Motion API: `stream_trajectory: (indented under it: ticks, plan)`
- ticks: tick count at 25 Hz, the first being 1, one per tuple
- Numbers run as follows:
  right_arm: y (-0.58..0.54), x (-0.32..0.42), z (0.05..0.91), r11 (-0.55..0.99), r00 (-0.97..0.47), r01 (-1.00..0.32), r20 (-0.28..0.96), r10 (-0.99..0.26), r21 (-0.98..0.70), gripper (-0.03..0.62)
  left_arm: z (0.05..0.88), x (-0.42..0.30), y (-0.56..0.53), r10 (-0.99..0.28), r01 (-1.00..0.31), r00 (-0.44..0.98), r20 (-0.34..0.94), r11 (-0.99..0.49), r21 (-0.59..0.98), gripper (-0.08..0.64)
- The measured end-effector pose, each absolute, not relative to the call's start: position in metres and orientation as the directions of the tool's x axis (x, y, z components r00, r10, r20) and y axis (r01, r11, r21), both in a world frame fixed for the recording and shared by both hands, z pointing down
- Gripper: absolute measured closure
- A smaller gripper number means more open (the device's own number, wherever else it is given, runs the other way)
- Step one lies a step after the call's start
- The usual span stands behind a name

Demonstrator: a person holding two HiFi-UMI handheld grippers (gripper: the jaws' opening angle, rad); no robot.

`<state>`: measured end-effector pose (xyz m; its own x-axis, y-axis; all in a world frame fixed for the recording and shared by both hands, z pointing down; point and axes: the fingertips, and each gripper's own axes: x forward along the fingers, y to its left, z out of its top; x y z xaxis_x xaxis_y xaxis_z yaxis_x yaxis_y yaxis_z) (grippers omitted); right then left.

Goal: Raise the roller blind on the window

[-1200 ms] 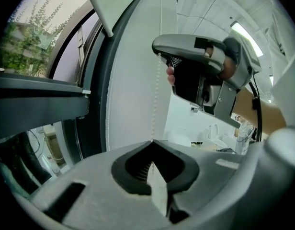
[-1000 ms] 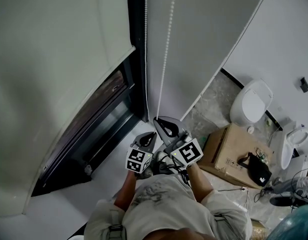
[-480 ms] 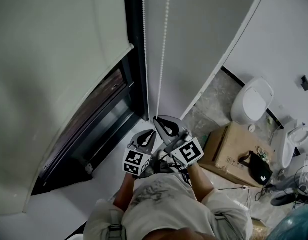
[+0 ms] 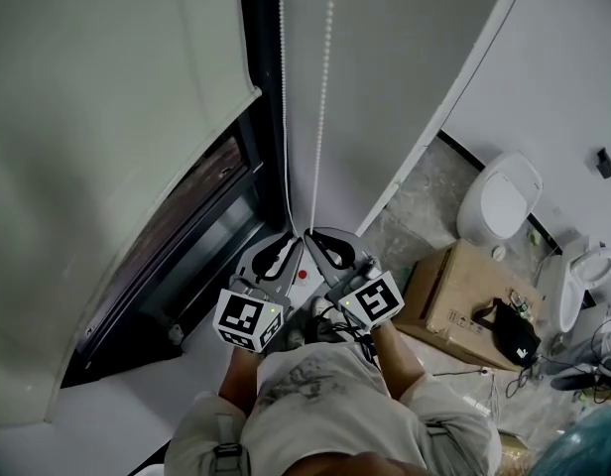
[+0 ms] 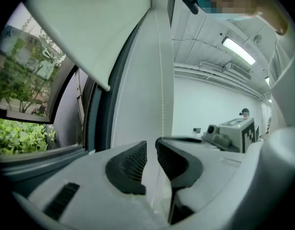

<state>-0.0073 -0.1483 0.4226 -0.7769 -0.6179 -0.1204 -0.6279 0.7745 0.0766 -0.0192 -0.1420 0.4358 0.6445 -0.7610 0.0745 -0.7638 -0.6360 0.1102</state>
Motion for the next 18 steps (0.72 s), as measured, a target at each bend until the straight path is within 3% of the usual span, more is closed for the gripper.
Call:
stream_trajectory:
  ticks: [18]
  plan:
    - [-0.148, -0.014, 0.42, 0.768, -0.774, -0.633, -0.124, -0.621, 0.098, 0.58, 0.302, 0.003, -0.155, -0.708, -0.722, 0.689, -0.153, -0.689, -0.059, 0.482]
